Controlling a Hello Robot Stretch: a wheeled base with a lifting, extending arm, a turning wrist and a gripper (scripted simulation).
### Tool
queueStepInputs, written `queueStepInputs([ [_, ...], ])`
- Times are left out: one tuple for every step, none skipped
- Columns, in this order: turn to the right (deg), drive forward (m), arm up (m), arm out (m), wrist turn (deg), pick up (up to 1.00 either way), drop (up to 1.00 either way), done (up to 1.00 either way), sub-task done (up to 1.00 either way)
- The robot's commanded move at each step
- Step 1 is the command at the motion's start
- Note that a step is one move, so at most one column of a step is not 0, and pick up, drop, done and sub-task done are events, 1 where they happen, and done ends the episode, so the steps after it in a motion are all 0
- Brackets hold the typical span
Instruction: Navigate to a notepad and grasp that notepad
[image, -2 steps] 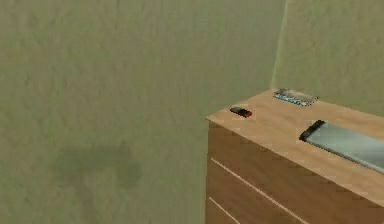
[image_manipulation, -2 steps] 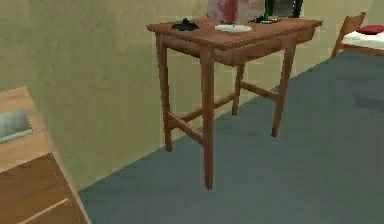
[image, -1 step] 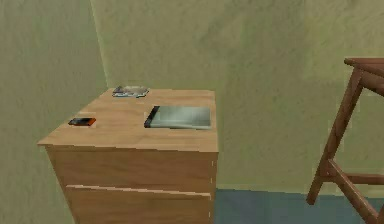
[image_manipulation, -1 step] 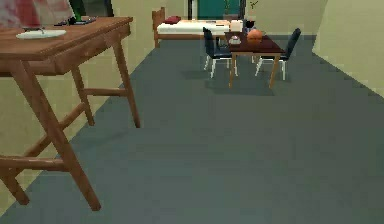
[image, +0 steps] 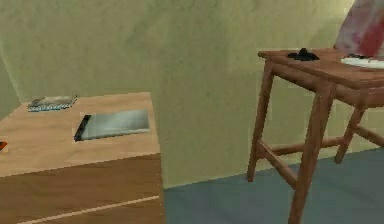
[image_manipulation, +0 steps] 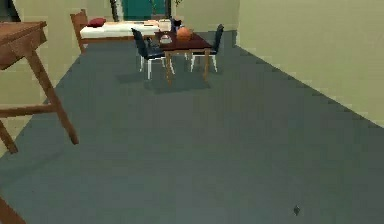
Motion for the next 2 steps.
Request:
queueStepInputs([
  [0.0, 0.35, 0.0, 0.0, 0.0, 0.0, 0.0, 0.0, 0.0],
  [-45.0, 0.0, 0.0, 0.0, 0.0, 0.0, 0.0, 0.0, 0.0],
])
